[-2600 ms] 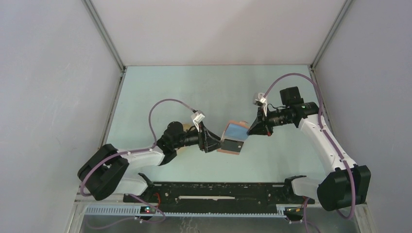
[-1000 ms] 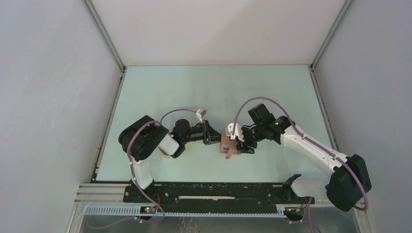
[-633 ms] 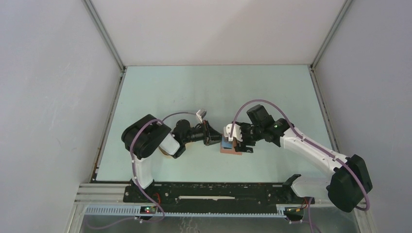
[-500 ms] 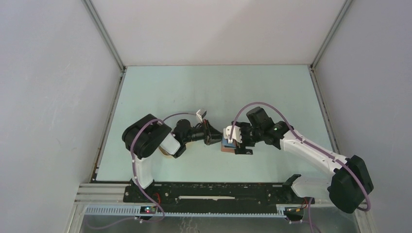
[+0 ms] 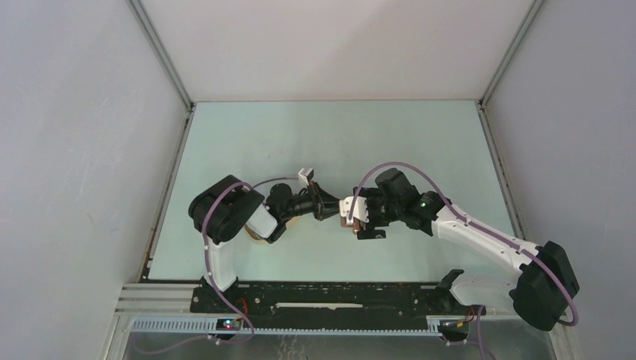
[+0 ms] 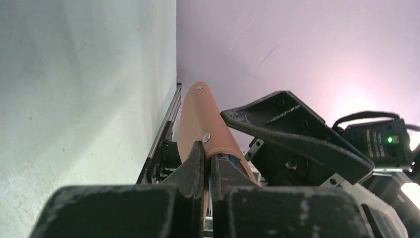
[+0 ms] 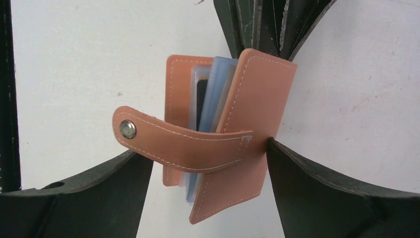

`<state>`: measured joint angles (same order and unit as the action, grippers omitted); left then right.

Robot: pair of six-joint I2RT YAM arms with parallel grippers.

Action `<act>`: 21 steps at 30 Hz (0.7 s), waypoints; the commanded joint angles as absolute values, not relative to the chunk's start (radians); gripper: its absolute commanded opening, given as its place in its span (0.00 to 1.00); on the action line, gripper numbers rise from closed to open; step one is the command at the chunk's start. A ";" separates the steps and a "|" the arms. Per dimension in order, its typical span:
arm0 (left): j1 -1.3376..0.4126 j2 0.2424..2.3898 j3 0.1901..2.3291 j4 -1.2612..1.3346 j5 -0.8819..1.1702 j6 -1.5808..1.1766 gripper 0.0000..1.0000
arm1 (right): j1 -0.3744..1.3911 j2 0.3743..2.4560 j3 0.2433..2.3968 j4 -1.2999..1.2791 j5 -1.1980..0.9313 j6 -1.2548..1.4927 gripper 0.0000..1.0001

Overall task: Put the credit cards into the card holder
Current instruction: Close the card holder at the center of the board.

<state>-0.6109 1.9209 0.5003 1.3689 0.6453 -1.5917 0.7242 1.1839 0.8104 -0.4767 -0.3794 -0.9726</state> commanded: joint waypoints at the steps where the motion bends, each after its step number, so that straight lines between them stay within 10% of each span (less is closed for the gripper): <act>1: -0.592 1.928 0.538 1.464 0.571 -1.666 0.00 | 0.778 1.183 0.810 -0.464 -0.344 -0.934 0.91; 12: -0.588 1.946 0.541 1.514 0.549 -1.748 0.00 | 0.854 1.214 0.778 -0.376 -0.189 -0.915 0.93; 21: -0.588 1.911 0.538 1.516 0.553 -1.768 0.00 | 0.862 1.197 0.752 -0.297 -0.112 -0.922 0.68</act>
<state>-0.5968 1.9518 0.5003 1.4052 0.5774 -1.7279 0.8463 1.2102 0.7780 -0.3275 -0.1329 -0.9360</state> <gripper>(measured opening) 0.027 0.740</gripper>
